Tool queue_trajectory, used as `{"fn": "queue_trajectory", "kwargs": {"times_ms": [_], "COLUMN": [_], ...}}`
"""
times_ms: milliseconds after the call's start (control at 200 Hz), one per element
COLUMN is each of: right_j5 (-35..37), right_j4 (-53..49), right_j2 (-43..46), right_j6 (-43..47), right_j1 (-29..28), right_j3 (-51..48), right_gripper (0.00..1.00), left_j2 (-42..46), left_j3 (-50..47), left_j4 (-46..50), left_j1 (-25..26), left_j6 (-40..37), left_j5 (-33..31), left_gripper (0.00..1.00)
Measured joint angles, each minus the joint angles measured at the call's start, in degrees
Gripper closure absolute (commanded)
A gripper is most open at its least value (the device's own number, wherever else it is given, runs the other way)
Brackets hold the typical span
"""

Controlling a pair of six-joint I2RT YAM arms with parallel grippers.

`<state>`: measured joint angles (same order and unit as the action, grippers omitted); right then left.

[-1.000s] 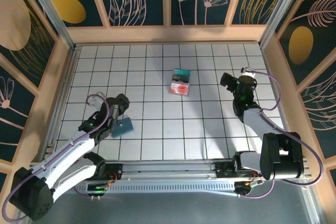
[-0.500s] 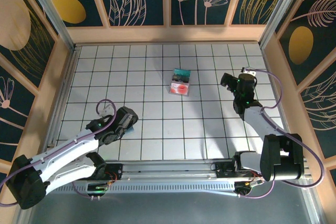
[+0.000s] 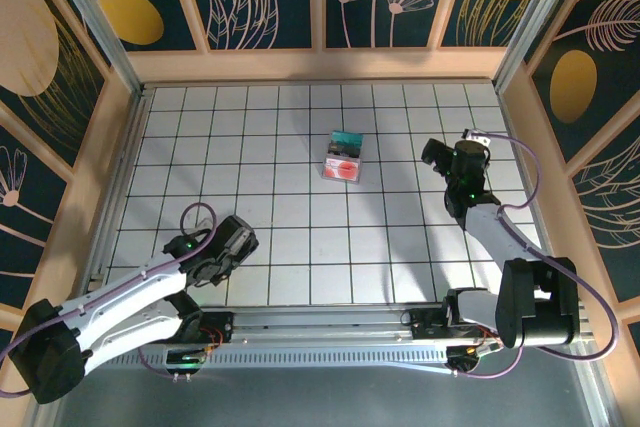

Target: Take the credit cards out of the card holder

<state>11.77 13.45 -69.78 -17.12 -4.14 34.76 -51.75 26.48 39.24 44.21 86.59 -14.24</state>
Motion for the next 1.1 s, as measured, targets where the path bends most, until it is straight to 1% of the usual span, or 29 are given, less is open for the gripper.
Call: {"fn": "queue_trajectory", "kwargs": {"times_ms": [140, 210, 355, 545, 601, 681, 841, 941, 1011, 1101], "right_j5": [0.24, 0.26, 0.26, 0.24, 0.24, 0.24, 0.24, 0.24, 0.24, 0.26], "right_j4": [0.02, 0.02, 0.0, 0.0, 0.0, -0.02, -0.02, -0.02, -0.02, -0.02], "right_j2": [0.44, 0.52, 0.52, 0.52, 0.52, 0.52, 0.55, 0.55, 0.55, 0.55], "right_j6": [-0.24, -0.26, -0.46, -0.98, -1.27, -1.42, -1.51, -1.62, -1.73, -1.75], "right_j1": [0.0, 0.0, 0.0, 0.0, -0.02, -0.07, -0.13, -0.26, -0.39, -0.52], "right_j3": [0.0, 0.0, 0.02, 0.02, 0.0, 0.0, 0.02, 0.02, 0.02, 0.0], "right_gripper": [0.01, 0.01, 0.01, 0.01, 0.01, 0.01, 0.01, 0.01, 0.01, 0.01], "left_j2": [0.09, 0.28, 0.39, 1.38, 1.36, 0.81, -2.99, -5.99, -8.15, -10.93], "left_j3": [-1.2, -2.43, -4.37, -6.03, -6.64, -7.23, -6.97, -5.7, -4.11, -1.86], "left_j4": [-0.9, -2.05, -4.87, -10.91, -13.49, -16.68, -20.46, -20.7, -20.61, -20.26], "left_j1": [0.0, -0.13, -2.67, -6.8, -7.63, -8.63, -10.12, -11.08, -11.87, -12.61], "left_j6": [0.57, 0.7, -0.22, -4.5, -5.86, -8.02, -12.48, -15.39, -17.53, -20.55], "left_j5": [-1.29, -1.64, -2.6, -4.2, -4.35, -4.33, -4.42, -4.02, -3.04, -1.09], "left_gripper": [0.17, 0.24, 0.25, 0.26, 0.29, 0.37, 0.49, 0.48, 0.42, 0.33]}}
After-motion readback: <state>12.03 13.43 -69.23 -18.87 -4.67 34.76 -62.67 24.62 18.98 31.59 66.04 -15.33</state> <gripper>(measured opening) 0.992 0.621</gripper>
